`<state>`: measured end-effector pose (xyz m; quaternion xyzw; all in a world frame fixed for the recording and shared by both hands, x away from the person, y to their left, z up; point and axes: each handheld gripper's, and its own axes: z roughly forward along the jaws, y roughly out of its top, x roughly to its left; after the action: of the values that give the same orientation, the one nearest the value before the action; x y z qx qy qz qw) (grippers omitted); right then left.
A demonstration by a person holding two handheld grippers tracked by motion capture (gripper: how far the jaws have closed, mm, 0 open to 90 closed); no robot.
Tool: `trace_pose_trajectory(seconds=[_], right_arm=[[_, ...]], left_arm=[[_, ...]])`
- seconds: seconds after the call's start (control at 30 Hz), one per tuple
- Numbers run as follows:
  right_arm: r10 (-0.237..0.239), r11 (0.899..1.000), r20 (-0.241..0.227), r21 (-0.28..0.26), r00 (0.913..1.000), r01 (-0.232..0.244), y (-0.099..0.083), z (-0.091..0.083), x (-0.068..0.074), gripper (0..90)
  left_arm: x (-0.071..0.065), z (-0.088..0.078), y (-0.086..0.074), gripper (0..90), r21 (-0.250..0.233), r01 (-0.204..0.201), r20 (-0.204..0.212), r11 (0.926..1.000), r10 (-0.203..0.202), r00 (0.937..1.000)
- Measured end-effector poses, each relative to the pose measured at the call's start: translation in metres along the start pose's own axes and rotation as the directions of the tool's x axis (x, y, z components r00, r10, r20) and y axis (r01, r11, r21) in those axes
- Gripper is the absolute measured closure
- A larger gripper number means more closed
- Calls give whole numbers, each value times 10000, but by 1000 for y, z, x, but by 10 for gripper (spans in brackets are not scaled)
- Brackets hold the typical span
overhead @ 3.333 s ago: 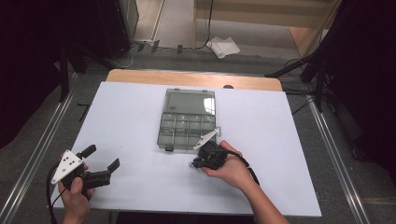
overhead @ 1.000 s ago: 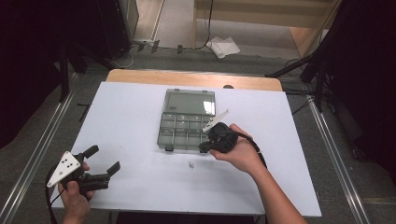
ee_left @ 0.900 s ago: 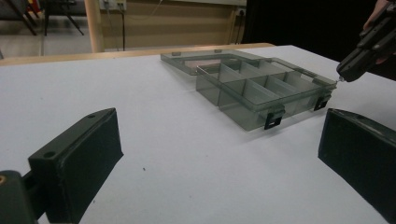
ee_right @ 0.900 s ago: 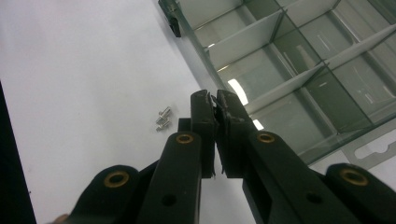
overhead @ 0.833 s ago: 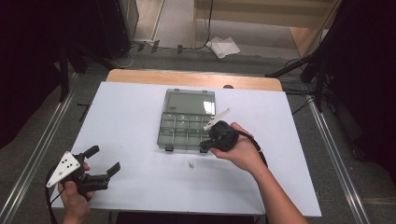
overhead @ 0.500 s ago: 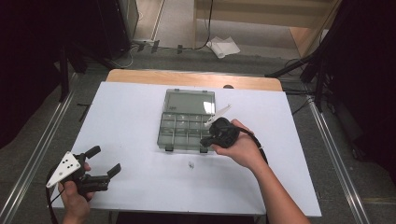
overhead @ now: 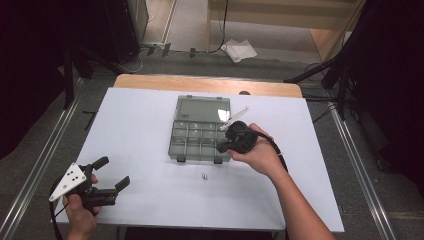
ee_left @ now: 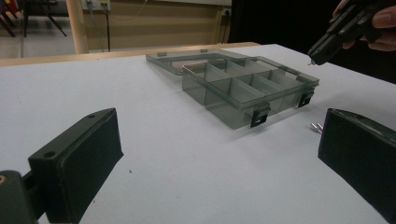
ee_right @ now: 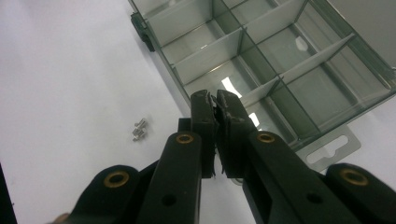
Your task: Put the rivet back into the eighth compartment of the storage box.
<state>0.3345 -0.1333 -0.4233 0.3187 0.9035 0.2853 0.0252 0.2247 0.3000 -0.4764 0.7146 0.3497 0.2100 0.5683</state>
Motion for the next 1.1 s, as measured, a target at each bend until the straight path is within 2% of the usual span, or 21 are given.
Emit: trace_pose_trajectory(seconds=[0.43,0.53,0.77,0.9,1.1], right_arm=[[150,9998,177,141,9997,-152,3,3,-9,873],[188,9997,184,181,9997,-191,3,5,-10,873],[224,9991,274,346,9994,-233,3,9,-14,873],[313,9987,407,397,9987,-329,3,10,-15,873],[170,9971,693,734,9974,-221,2,16,-17,872]], left_arm=[[0,-1,0,0,-98,-4,27,10000,4,10000],[-1,-2,0,0,-244,-7,36,9997,8,10000],[-2,-2,1,0,-339,-149,99,9993,152,9998],[-1,-2,1,0,-334,-84,75,9994,87,9999],[-1,-2,0,0,-298,-65,67,9995,67,10000]])
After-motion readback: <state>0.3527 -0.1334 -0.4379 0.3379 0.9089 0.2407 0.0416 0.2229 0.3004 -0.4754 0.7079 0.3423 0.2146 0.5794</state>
